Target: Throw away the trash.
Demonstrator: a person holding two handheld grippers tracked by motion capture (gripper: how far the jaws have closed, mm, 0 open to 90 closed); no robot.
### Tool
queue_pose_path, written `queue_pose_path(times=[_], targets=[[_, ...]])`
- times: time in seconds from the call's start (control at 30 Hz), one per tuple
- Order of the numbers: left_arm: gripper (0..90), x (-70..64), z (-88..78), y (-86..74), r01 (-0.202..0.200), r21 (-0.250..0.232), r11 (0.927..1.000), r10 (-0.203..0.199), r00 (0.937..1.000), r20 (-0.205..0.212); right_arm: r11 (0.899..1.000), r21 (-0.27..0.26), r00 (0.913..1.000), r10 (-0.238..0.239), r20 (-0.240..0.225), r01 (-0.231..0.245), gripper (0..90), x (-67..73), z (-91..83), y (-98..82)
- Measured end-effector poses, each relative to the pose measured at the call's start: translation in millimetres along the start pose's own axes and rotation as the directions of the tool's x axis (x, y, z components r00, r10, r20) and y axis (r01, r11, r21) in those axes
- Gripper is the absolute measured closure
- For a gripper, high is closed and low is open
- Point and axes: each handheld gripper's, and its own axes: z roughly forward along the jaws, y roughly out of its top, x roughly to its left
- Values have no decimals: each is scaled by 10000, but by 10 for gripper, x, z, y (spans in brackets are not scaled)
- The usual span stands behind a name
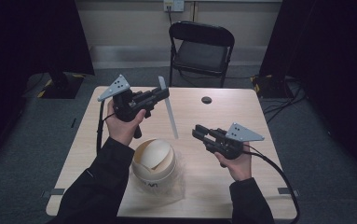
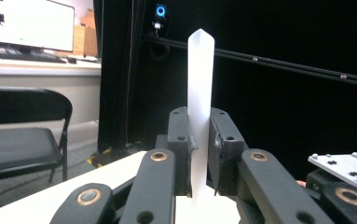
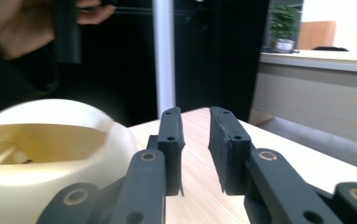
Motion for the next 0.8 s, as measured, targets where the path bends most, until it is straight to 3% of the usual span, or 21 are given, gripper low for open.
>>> queue_pose_path(times=[0.03, 0.07, 0.17, 0.2, 0.3, 0.33, 0.4, 0.43, 0.47, 0.53, 0.63, 0.67, 0.73, 0.77, 0.8], targets=[[807, 0, -9, 11, -40, -92, 9999, 40, 10000, -10, 10000, 0, 10000, 0, 0, 0, 739, 0, 0, 0], [807, 8, -35, 36, -268, -193, 9995, 266, 9996, -115, 10000, 94, 9995, 26, 315, -29, 724, -49, -28, -31], [807, 4, -56, 56, -320, -419, 9986, 312, 9993, -195, 9994, 343, 9976, 15, 686, -38, 714, -104, -53, -78], [807, 6, -71, 67, -430, -479, 9979, 419, 9988, -242, 9981, 584, 9939, 117, 1096, -182, 695, -166, -80, -144], [807, 14, -130, 101, -584, -692, 9959, 557, 9976, -407, 9954, 899, 9887, 187, 1491, -323, 676, -234, -110, -218], [807, 26, -181, 122, -695, -735, 9949, 658, 9965, -506, 9916, 1178, 9815, 294, 1893, -525, 654, -295, -148, -297], [807, 30, -212, 131, -736, -751, 9945, 694, 9960, -566, 9896, 1283, 9781, 383, 2045, -656, 637, -324, -171, -339], [807, 42, -284, 151, -890, -842, 9925, 833, 9941, -697, 9845, 1535, 9699, 468, 2389, -853, 615, -381, -226, -418], [807, 42, -284, 151, -890, -842, 9925, 833, 9941, -697, 9845, 1535, 9699, 468, 2389, -853, 615, -381, -226, -418], [807, 55, -367, 173, -946, -954, 9909, 867, 9927, -837, 9785, 1753, 9601, 574, 2738, -1085, 595, -440, -288, -493], [807, 78, -494, 208, -1034, -1153, 9879, 916, 9904, -1034, 9696, 1978, 9426, 735, 3259, -1440, 560, -514, -369, -589], [807, 88, -538, 221, -1073, -1207, 9869, 944, 9896, -1086, 9637, 2163, 9307, 703, 3591, -1563, 534, -553, -408, -646], [807, 112, -672, 267, -1092, -1450, 9834, 916, 9881, -1235, 9593, 2221, 9228, 807, 3768, -1746, 519, -587, -437, -703], [807, 112, -672, 267, -1092, -1450, 9834, 916, 9881, -1235, 9593, 2221, 9228, 807, 3768, -1746, 519, -587, -437, -703], [807, 123, -763, 296, -1116, -1534, 9818, 920, 9873, -1296, 9524, 2442, 9163, 747, 3935, -1825, 511, -619, -464, -760]])
